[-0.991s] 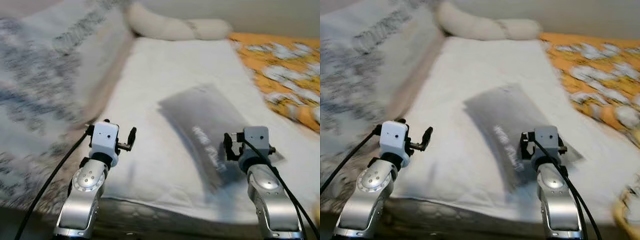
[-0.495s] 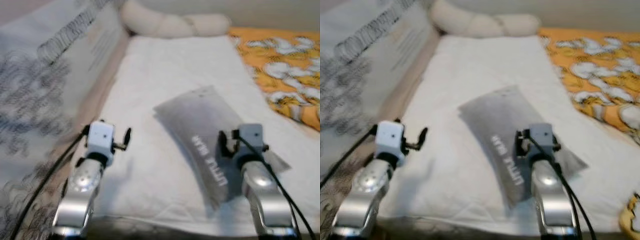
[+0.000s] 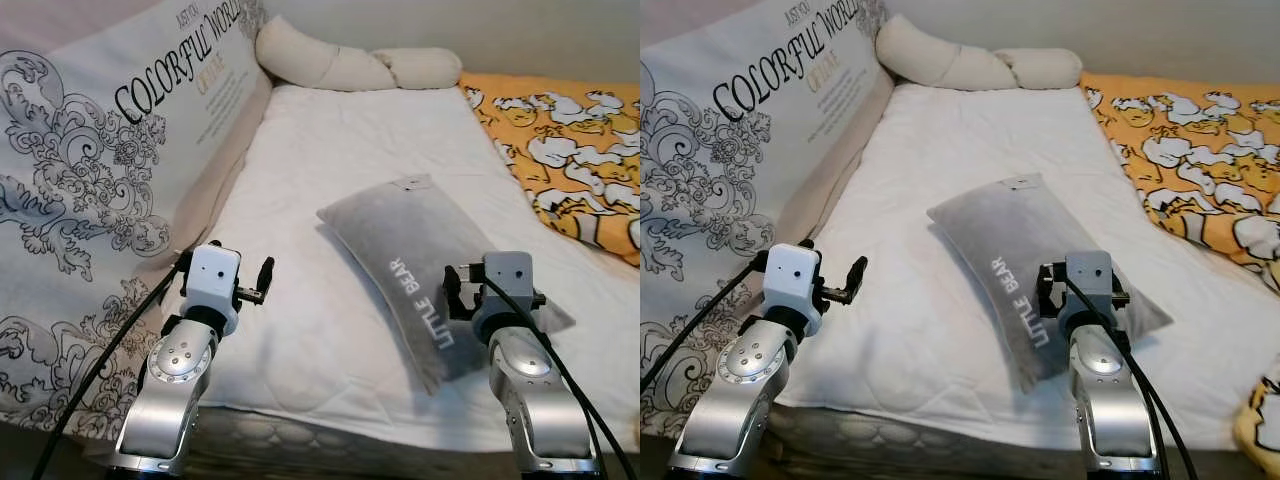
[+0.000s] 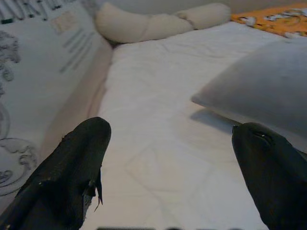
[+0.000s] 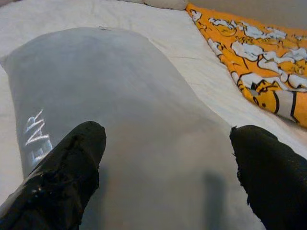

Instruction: Clean up the room

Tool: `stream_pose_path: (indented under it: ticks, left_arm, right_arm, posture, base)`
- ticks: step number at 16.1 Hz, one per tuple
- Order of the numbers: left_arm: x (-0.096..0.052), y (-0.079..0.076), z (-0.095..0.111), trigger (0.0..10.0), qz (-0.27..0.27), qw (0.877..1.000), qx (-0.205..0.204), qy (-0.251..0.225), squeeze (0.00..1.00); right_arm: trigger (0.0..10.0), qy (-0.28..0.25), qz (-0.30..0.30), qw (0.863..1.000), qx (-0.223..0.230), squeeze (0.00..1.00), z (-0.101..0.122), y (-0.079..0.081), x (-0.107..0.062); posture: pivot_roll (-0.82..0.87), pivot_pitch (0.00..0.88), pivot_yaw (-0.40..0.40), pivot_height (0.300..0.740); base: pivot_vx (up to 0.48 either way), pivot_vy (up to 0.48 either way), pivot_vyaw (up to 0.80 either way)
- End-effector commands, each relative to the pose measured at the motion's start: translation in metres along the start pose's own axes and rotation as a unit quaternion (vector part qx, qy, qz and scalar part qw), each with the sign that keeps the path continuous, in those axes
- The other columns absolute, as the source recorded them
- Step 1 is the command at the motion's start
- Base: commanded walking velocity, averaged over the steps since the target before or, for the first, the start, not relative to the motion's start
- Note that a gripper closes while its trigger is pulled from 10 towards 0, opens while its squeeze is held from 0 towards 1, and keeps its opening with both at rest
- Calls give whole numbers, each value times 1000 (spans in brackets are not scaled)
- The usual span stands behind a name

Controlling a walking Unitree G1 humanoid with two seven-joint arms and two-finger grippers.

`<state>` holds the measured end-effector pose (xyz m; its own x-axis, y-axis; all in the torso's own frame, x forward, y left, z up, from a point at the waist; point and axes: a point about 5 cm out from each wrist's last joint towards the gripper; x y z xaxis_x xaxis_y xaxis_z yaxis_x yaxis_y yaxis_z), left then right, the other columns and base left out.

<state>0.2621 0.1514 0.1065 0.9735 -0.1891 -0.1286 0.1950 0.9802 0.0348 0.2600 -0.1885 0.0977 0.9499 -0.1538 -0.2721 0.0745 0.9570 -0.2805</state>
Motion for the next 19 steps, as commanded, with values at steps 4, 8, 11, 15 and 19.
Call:
stream_pose_path:
  ticks: [4,8,11,15,19]
  left_arm:
    - [9,-1,1,10000,-31,999,14,13,0]
    - [43,-15,-2,10000,-104,989,-99,44,0]
    - [83,-31,-9,10000,-110,979,-136,100,0]
    - [94,-52,-31,10000,-105,977,-71,172,0]
    - [95,-61,-40,10000,-100,975,-78,183,0]
  right_arm:
    - [10000,3,-26,1000,17,1000,5,-35,24]
    - [10000,16,-40,997,57,894,12,-84,61]
    - [10000,46,-65,995,65,0,10,-114,81]
    - [10000,113,-62,990,49,0,-23,-109,83]
    - [10000,137,117,979,97,0,-44,-50,82]
  posture:
    - [5,0,24,740]
    - [-8,0,12,740]
    - [-51,0,33,740]
    - [-60,0,30,740]
    - [-58,0,31,740]
  base:
    - [0,0,0]
    - [0,0,0]
    - [0,0,0]
    - [0,0,0]
    - [0,0,0]
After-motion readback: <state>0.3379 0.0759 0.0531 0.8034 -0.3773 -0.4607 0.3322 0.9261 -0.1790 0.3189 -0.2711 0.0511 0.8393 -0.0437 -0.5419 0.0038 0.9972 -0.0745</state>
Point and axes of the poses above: a point about 5 cm out from each wrist's last joint towards the gripper, its own x axis pointing out of the wrist towards the gripper, its own z axis along the axis of the wrist's last joint, y = z × x, and after that the axes turned 8 degrees about -x, right-handed
